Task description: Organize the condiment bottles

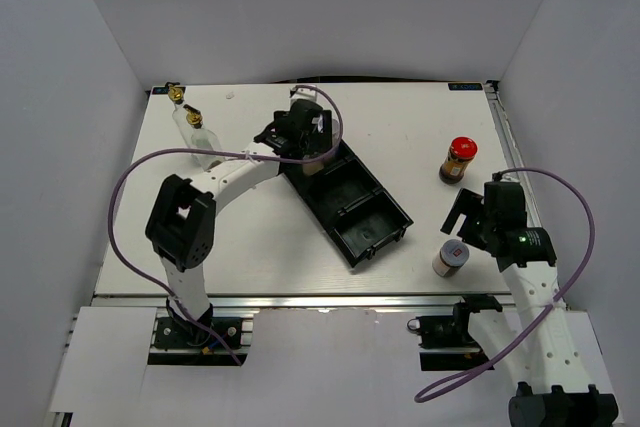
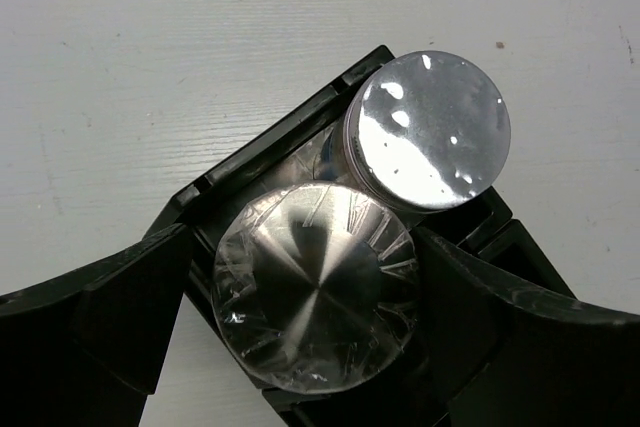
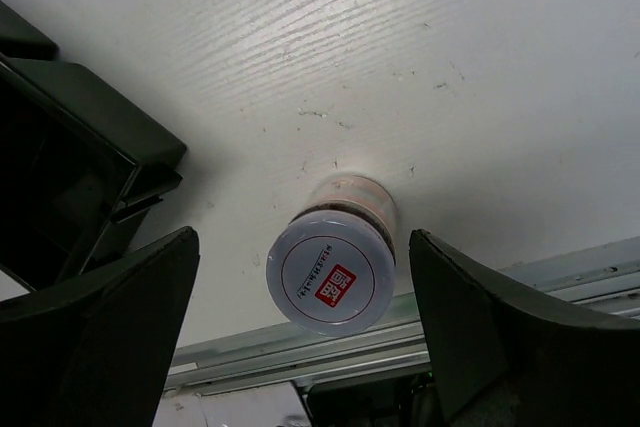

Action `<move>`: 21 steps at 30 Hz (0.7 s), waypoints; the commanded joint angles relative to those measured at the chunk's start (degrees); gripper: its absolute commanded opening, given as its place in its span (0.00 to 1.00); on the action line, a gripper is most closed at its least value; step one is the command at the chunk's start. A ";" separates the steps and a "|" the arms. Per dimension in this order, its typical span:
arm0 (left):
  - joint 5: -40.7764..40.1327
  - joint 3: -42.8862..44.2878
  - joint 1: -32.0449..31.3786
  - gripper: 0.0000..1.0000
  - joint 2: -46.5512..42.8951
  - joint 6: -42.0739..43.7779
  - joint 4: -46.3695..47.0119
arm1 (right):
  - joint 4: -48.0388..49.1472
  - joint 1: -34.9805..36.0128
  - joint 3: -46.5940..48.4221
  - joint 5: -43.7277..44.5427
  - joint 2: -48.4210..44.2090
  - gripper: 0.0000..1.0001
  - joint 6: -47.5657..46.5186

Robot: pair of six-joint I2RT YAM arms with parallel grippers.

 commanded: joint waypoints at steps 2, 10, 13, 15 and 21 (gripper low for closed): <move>-2.23 1.36 -0.13 0.98 -6.78 1.02 -1.41 | -0.70 -0.12 2.30 1.81 0.97 0.89 0.60; -3.90 -5.49 -0.13 0.98 -16.79 0.75 -0.02 | 9.06 -0.12 5.47 4.70 6.68 0.89 0.25; -3.29 -11.46 -0.13 0.98 -23.03 0.58 2.27 | 13.01 -0.12 7.39 5.24 10.98 0.90 0.77; -3.64 -13.84 -0.13 0.98 -27.43 -0.03 2.80 | 16.44 -0.12 8.45 5.50 15.11 0.89 0.51; -7.84 -23.86 -0.13 0.98 -38.40 -3.63 2.19 | 28.28 -0.30 13.99 8.75 28.55 0.89 -5.81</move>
